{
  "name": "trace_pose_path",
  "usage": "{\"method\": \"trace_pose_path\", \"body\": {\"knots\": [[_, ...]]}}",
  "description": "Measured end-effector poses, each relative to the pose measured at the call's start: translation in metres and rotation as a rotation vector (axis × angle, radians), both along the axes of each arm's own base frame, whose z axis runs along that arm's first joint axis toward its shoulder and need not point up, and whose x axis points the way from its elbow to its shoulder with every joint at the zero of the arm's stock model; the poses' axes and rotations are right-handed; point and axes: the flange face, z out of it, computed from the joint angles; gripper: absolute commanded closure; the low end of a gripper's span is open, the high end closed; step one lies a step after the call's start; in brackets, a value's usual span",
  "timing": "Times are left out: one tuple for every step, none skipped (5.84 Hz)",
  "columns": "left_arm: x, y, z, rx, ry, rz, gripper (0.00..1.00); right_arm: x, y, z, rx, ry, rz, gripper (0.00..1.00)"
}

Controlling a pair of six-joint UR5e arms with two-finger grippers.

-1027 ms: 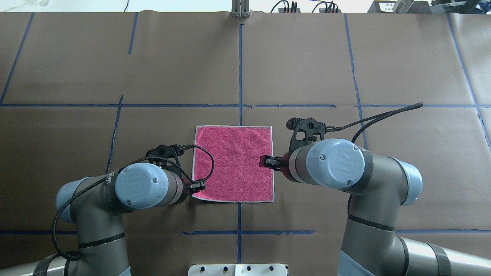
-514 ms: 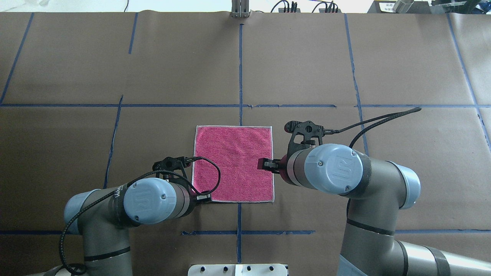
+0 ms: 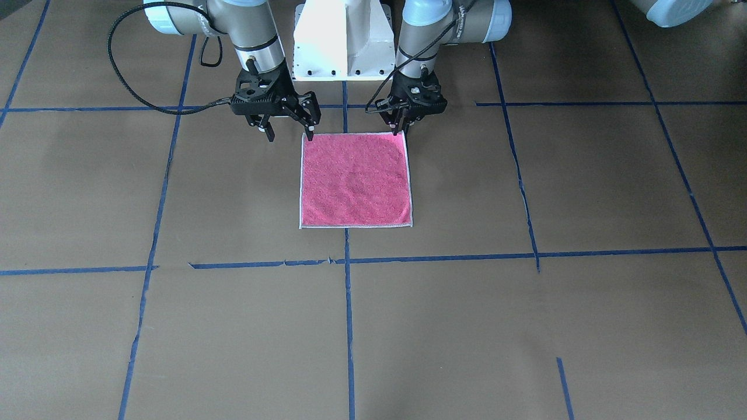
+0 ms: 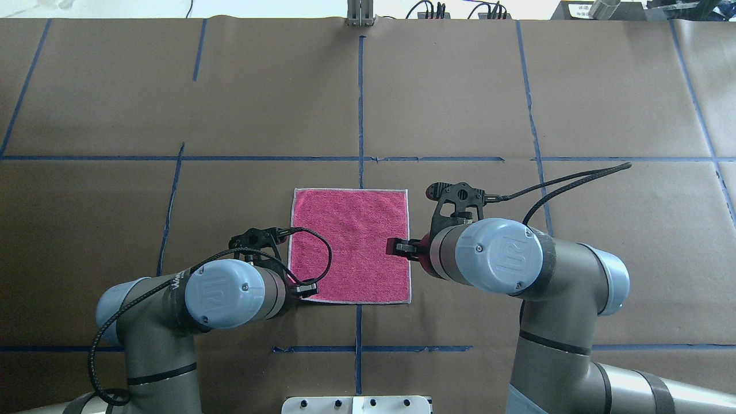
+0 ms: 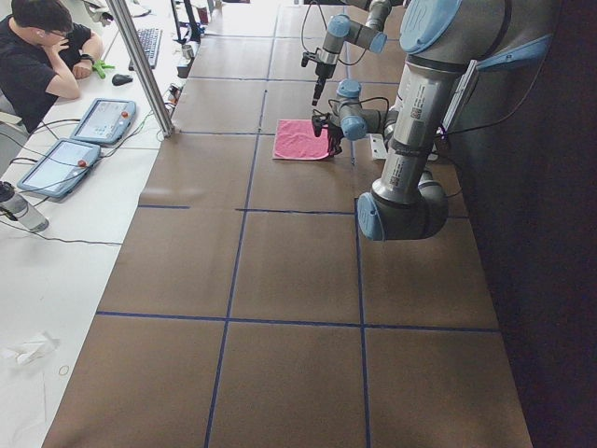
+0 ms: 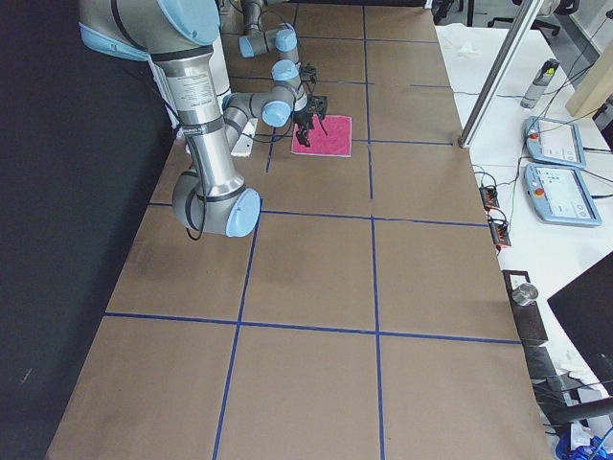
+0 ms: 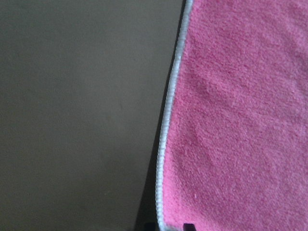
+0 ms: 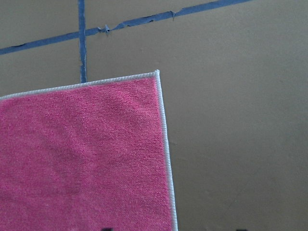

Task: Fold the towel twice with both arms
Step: 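Lower the left gripper onto its corner while the right gripper shifts nearer the robot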

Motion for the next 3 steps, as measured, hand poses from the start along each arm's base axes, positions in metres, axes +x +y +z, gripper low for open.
{"method": "trace_pose_path", "body": {"knots": [[-0.0055,-0.0107,0.0004,0.001,-0.002,-0.018,0.66,-0.0006,0.0009,0.0005,0.0,0.001,-0.001,0.11],[-0.0087,-0.0174,0.0013,0.001,-0.005,-0.029,0.66,-0.0013,0.0021,0.0008,0.001,0.002,-0.002,0.11],[-0.0088,-0.0187,0.0021,0.001,-0.006,-0.03,0.66,-0.002,0.003,0.0013,0.002,0.003,-0.003,0.11]]}}
